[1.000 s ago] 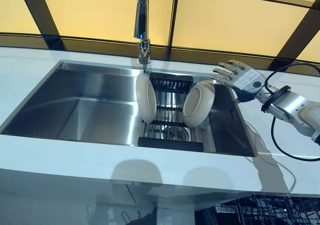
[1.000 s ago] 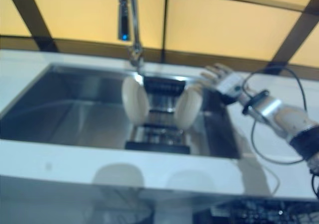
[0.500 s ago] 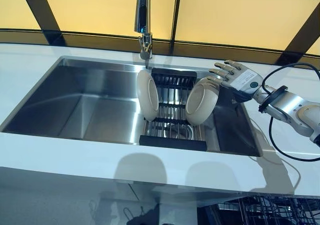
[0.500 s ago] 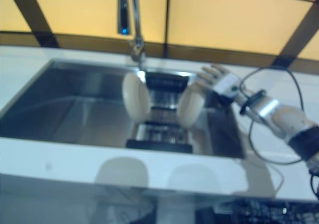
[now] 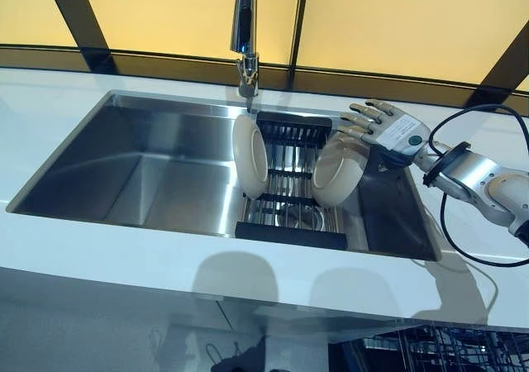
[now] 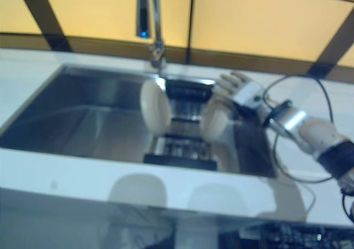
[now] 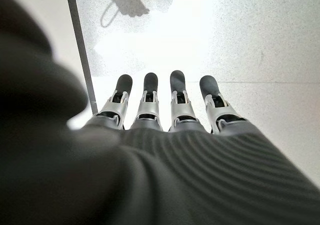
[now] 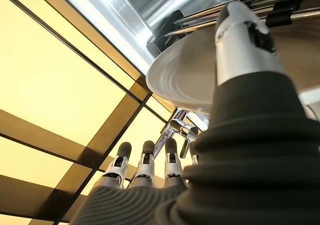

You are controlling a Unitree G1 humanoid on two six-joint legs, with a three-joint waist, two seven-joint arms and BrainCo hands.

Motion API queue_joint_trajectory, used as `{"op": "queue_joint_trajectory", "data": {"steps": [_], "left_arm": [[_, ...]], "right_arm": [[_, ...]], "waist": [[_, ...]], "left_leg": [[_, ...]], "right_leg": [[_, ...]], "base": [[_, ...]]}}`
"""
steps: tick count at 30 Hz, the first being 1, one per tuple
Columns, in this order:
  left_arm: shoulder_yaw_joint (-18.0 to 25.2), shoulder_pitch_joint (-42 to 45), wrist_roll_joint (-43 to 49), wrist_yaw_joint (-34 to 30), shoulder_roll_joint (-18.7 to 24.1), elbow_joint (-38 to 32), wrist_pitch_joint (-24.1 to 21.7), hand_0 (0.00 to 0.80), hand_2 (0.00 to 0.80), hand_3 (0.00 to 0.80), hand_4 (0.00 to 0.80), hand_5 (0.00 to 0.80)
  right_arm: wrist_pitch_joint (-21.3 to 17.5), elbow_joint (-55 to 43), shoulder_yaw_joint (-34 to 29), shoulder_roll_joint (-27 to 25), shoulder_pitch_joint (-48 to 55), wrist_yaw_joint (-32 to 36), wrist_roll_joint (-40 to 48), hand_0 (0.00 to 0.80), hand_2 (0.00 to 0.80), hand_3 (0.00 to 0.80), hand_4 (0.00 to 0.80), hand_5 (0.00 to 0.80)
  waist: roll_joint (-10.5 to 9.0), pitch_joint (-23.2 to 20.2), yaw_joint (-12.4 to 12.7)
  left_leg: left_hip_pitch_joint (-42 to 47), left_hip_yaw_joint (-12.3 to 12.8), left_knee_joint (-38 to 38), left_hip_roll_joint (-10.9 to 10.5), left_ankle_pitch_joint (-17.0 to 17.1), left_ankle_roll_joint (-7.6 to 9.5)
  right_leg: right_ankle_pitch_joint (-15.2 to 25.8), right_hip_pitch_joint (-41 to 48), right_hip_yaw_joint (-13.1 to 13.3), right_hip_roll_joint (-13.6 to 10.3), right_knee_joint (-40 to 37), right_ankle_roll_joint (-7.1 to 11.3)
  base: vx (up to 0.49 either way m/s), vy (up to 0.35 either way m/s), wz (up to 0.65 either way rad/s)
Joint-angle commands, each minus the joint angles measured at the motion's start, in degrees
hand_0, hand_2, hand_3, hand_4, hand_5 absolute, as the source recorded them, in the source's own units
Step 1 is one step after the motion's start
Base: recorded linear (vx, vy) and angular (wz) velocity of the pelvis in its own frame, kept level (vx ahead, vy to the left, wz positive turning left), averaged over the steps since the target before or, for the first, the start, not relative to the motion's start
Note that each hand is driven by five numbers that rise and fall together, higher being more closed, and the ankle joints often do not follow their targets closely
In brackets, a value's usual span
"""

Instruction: Take plates into dishwasher

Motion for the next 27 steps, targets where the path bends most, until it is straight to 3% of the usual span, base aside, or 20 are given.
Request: {"op": "queue_joint_trajectory", "data": {"steps": [1, 27], "left_arm": [[-2.02, -0.19, -1.43, 0.16, -0.51, 0.66, -0.69, 0.000, 0.000, 0.000, 0.000, 0.000], [-2.36, -1.02, -3.58, -0.58, -0.12, 0.14, -1.75, 0.000, 0.000, 0.000, 0.000, 0.000]], "right_arm": [[2.92, -1.86, 0.11, -0.29, -3.58, -0.69, -0.03, 0.000, 0.000, 0.000, 0.000, 0.000], [2.32, -1.57, 1.17, 0.41, -1.56, 1.89, -1.75, 0.000, 0.000, 0.000, 0.000, 0.000]], "waist": [[-1.60, -0.91, 1.52], [-1.10, 1.37, 1.40]], "left_leg": [[1.08, 2.43, -0.20, 1.62, -2.48, -1.88], [-0.43, 3.04, -0.20, 1.78, -1.94, -2.00]], "right_leg": [[6.16, -5.24, 0.82, -4.60, 0.75, 6.28], [6.85, -7.09, 0.35, -4.75, 0.89, 6.46]], "base": [[0.000, 0.000, 0.00], [-0.001, 0.001, 0.00]]}}
